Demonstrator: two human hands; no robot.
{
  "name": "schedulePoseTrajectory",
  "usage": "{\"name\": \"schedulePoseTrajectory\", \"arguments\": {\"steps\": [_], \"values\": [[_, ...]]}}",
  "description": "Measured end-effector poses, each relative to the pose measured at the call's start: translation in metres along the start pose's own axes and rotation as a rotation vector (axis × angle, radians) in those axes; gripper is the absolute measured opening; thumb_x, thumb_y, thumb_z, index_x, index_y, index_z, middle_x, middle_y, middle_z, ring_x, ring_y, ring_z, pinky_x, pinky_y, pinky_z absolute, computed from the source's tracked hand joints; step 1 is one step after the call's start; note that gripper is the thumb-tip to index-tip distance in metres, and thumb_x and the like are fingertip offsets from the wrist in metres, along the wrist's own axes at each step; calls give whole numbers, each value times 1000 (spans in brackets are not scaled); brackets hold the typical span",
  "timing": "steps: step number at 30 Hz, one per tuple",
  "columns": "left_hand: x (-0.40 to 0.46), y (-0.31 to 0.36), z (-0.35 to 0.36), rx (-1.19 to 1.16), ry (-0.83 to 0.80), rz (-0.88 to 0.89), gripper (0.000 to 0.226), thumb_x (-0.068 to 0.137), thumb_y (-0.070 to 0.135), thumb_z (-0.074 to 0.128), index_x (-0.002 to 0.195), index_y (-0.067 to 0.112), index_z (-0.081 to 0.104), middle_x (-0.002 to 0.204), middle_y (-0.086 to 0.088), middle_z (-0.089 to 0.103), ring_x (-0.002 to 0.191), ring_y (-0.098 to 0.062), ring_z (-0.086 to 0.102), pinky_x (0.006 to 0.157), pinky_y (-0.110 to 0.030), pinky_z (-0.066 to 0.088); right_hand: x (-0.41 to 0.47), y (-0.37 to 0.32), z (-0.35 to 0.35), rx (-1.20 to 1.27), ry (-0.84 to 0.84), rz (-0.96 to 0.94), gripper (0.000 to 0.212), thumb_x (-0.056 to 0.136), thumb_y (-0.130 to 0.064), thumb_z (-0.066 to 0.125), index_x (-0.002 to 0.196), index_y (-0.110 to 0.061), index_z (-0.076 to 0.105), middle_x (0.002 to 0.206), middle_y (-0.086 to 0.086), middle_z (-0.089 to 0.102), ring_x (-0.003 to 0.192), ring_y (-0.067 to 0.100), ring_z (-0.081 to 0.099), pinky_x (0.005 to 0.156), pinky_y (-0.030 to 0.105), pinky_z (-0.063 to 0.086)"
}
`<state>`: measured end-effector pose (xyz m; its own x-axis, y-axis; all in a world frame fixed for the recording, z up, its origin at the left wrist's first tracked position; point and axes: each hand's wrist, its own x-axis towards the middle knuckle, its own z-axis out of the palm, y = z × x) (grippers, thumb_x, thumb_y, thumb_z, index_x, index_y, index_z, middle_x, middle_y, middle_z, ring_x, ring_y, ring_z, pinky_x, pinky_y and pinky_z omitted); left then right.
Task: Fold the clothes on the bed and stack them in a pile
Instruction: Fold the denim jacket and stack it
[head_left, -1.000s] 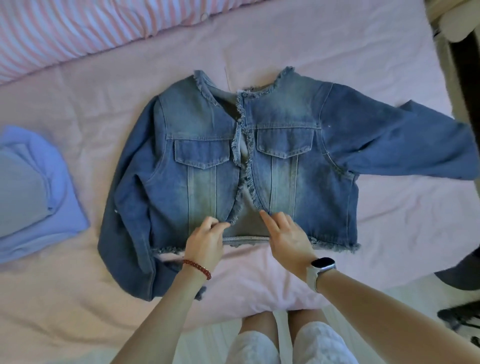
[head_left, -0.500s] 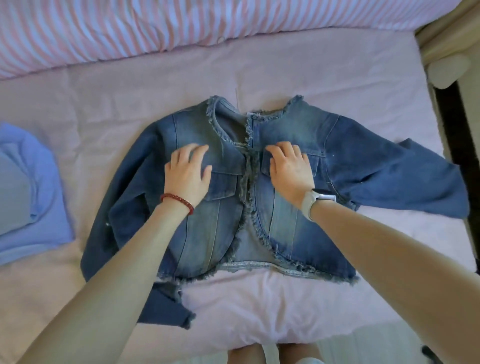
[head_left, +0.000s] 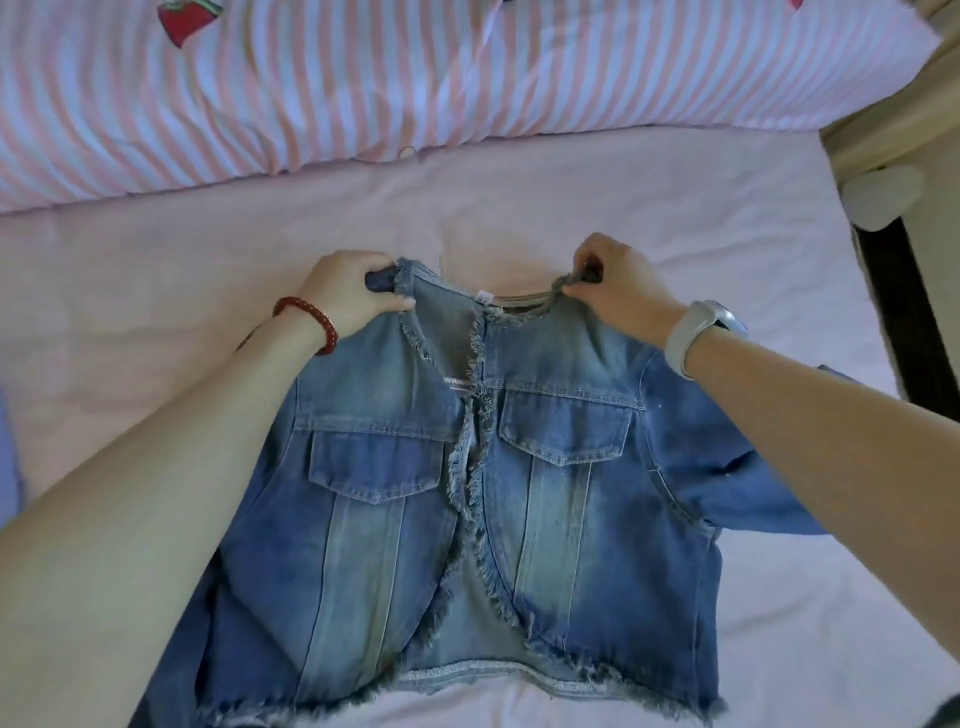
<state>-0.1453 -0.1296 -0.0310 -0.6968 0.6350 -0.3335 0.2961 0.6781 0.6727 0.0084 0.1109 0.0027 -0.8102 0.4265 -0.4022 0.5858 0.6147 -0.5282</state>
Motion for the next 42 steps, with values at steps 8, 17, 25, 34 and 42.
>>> {"name": "schedulePoseTrajectory", "arguments": {"steps": [8,17,25,34,42], "values": [[-4,5,37,488,233,-156,59,79,55,60,125,20,47,124,-13,49,115,-33,43,94,-44,29,-30,1,52,-488,311,11,54,86,-12,51,137,-14,37,138,13,38,129,31,33,109,52,12],[-166,-22,19,333,427,-457,68,83,36,63,142,18,34,147,-14,29,136,-32,22,108,-59,4,-167,-52,158,-603,-12,-469,54,83,-34,60,134,-20,51,143,10,44,133,28,40,104,62,25],[-355,-101,11,-136,374,-961,78,80,26,70,143,12,26,142,-18,37,130,-36,34,106,-48,31,-221,-89,183,-326,-122,-257,39,81,-14,64,119,-6,62,132,17,53,129,35,44,107,60,23],[-369,-107,-21,-748,436,-873,19,95,17,51,111,10,56,113,-10,61,102,-24,58,88,-34,47,-291,-150,229,211,-524,-129,45,96,-28,44,140,-19,38,133,-1,48,121,16,46,99,25,34],[-395,-90,-65,-897,589,-771,19,96,17,48,78,13,52,83,-4,56,85,-22,51,69,-31,41,-308,-227,220,865,-608,113,27,96,-38,45,97,-19,65,96,-8,68,94,6,61,79,10,45]]}}
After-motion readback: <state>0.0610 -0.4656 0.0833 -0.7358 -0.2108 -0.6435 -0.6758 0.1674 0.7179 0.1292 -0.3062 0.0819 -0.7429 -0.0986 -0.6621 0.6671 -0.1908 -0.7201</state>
